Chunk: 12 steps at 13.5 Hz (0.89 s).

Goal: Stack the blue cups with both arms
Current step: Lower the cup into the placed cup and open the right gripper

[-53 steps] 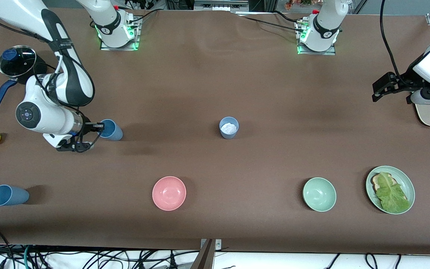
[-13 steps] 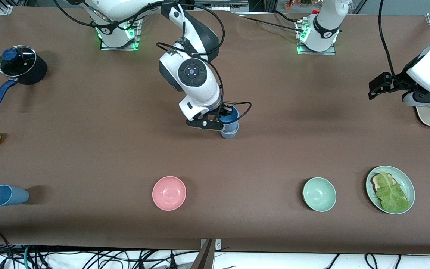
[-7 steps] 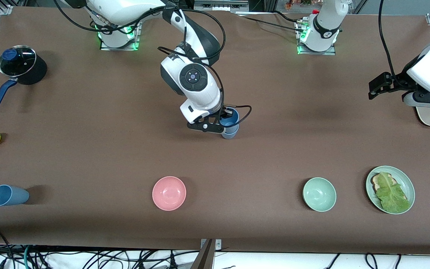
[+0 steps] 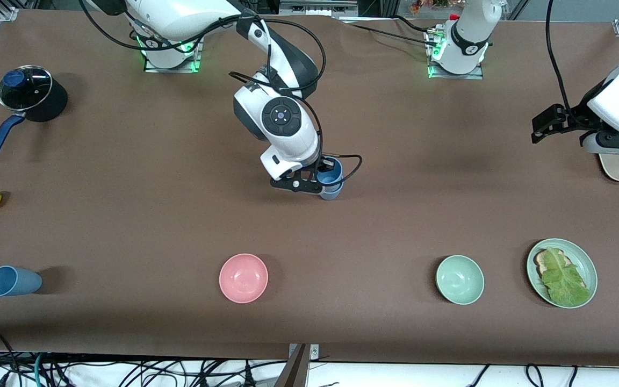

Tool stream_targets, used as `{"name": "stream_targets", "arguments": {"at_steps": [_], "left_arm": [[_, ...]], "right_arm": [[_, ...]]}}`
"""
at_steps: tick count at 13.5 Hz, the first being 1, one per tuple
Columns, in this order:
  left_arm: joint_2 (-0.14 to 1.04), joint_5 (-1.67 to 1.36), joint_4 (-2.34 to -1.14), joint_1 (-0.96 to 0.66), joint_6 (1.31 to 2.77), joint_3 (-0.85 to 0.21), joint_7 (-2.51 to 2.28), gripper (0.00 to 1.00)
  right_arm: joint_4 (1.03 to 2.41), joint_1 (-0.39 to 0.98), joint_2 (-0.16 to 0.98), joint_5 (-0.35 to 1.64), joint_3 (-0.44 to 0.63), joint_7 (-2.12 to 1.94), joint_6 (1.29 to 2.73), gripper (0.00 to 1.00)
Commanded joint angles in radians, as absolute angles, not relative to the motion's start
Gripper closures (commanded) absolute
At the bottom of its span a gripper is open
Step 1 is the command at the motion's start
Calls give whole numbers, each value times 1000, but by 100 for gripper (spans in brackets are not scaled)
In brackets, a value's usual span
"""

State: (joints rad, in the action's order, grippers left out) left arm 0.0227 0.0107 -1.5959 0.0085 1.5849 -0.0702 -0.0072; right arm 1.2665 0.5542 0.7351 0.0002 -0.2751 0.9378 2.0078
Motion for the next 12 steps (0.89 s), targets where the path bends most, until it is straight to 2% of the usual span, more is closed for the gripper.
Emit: {"name": "stream_targets", "arguments": {"at_steps": [1, 2, 7, 12], "left_arm": [[37, 21, -1565, 12, 1563, -72, 2, 0], [37, 21, -1565, 12, 1563, -72, 2, 0], [37, 21, -1565, 9, 1562, -72, -3, 0], [37, 21, -1565, 8, 1562, -74, -9, 0]], "right_arm": [[1229, 563, 759, -15, -275, 951, 2009, 24], [1224, 563, 758, -27, -273, 945, 2010, 0], [1221, 548, 723, -38, -272, 936, 1987, 0], [1221, 451, 632, -31, -270, 869, 1792, 0]]}}
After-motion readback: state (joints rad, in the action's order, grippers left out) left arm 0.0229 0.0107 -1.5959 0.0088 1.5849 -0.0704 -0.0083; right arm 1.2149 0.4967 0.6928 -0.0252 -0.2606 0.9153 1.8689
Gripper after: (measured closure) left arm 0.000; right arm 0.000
